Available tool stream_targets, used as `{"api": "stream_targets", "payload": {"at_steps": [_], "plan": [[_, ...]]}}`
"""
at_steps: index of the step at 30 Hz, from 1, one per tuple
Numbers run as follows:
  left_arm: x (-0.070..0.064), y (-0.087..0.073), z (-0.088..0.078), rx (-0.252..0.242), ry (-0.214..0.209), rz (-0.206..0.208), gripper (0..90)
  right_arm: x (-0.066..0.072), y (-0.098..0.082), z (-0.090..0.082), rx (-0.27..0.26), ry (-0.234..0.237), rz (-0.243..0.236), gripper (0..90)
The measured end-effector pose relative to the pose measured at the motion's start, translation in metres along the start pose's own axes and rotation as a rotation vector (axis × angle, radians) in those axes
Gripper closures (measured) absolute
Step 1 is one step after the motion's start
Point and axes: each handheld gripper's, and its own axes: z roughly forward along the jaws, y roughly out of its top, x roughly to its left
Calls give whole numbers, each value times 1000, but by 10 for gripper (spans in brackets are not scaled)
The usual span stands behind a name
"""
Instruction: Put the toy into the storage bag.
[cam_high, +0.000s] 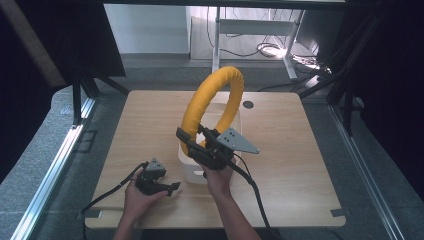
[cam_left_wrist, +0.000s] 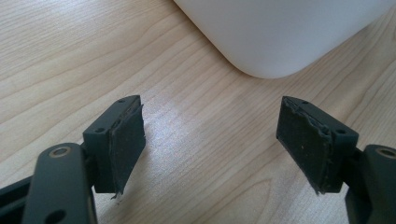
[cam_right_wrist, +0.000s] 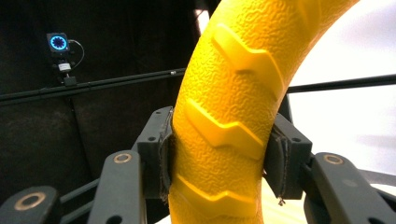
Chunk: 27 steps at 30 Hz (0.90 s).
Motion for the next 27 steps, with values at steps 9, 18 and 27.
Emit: {"api": "stream_targets", "payload": {"at_steps": [9, 18, 27], "plan": [[0, 0, 1, -5, 2, -6, 239, -7, -11, 2, 19, -24, 28, 499], [-1, 0, 2, -2, 1, -6, 239, -11, -20, 1, 30, -27, 62, 498], [0, 0, 2, 2, 0, -1, 239, -11, -27, 2, 42, -28, 83, 497]]}}
